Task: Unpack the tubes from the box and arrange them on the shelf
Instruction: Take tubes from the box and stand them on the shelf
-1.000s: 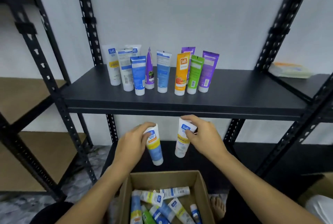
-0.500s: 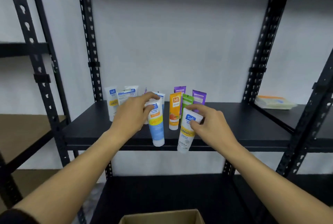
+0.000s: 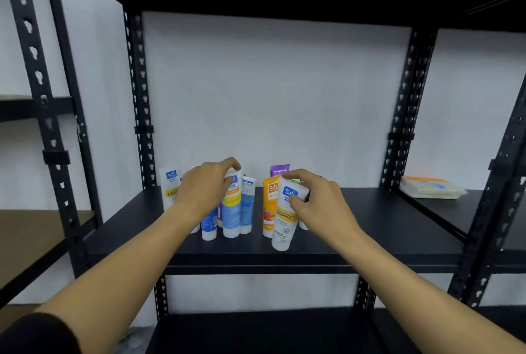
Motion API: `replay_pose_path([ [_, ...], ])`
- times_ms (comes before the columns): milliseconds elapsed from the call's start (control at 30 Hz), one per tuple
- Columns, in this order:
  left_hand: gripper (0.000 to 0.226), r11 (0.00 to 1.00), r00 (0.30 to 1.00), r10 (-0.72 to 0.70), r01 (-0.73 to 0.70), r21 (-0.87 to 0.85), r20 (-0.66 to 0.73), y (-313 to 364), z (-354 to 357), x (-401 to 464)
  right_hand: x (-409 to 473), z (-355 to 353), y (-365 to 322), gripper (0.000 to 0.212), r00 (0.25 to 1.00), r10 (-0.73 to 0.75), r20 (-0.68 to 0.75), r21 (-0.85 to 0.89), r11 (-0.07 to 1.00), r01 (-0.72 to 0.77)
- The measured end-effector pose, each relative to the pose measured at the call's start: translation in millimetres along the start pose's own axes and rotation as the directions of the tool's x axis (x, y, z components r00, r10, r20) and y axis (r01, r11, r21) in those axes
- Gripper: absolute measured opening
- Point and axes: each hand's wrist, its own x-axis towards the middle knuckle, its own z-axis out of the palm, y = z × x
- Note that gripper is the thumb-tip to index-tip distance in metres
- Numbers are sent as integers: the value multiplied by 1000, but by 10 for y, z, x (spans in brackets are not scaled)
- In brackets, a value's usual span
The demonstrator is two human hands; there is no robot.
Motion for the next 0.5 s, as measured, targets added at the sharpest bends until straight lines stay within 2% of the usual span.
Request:
replay_pose_path([
  [133,25,998,1000,7,-7,58,10,-15,107,0,88,111,-18,43,1000,-3,19,-18,1000,3],
  [333,28,1000,1000,-17,18,23,-13,-66,235,-62,207,258,-50,43,1000,-23,13,-32,999,23],
  [500,32,998,996,53,-54,-15,-66,-113,224,-51,309,372,-91,40,997,-77,6,-71,994,77],
])
